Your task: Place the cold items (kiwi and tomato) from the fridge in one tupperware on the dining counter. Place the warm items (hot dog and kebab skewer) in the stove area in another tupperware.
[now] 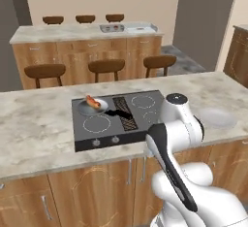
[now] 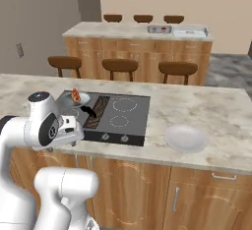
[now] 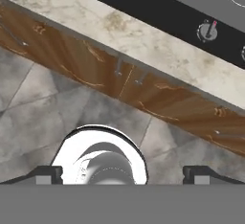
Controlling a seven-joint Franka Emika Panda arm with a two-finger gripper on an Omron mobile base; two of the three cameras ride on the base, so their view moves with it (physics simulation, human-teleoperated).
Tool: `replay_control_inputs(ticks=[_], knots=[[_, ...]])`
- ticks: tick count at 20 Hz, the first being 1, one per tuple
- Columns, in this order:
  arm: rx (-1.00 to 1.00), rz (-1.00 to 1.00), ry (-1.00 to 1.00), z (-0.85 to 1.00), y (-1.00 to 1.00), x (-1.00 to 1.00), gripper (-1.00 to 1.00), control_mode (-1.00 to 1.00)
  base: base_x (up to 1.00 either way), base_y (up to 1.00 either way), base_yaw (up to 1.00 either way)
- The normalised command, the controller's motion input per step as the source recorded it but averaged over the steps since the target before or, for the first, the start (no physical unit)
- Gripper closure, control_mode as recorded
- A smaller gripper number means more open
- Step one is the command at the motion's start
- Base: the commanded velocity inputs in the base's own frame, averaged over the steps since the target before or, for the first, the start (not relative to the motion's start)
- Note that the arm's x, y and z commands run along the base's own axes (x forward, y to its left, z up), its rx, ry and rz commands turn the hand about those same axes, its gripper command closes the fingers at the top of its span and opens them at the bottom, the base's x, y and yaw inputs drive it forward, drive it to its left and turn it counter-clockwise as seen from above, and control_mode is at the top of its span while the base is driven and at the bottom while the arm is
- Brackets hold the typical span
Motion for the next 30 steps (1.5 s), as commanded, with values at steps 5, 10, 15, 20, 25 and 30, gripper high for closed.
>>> replay_control_inputs(ticks=[5,10,15,20,25,30], knots=[[0.0,0.0,0.0,0.0,0.0,0.0,-1.0,1.0,0.72,0.59,-0.29],[0.0,0.0,0.0,0.0,0.0,0.0,-1.0,1.0,0.55,0.6,-0.15],[0.0,-0.03,-0.17,0.64,0.43,0.66,-1.0,-1.0,0.0,0.0,0.0],[0.0,-0.01,-0.17,0.3,0.56,0.9,-1.0,-1.0,0.0,0.0,0.0],[0.08,0.0,-0.05,0.0,0.52,0.9,-1.0,-1.0,0.0,0.0,0.0],[0.04,-0.01,0.12,-0.04,0.42,0.83,-1.0,-1.0,0.0,0.0,0.0]])
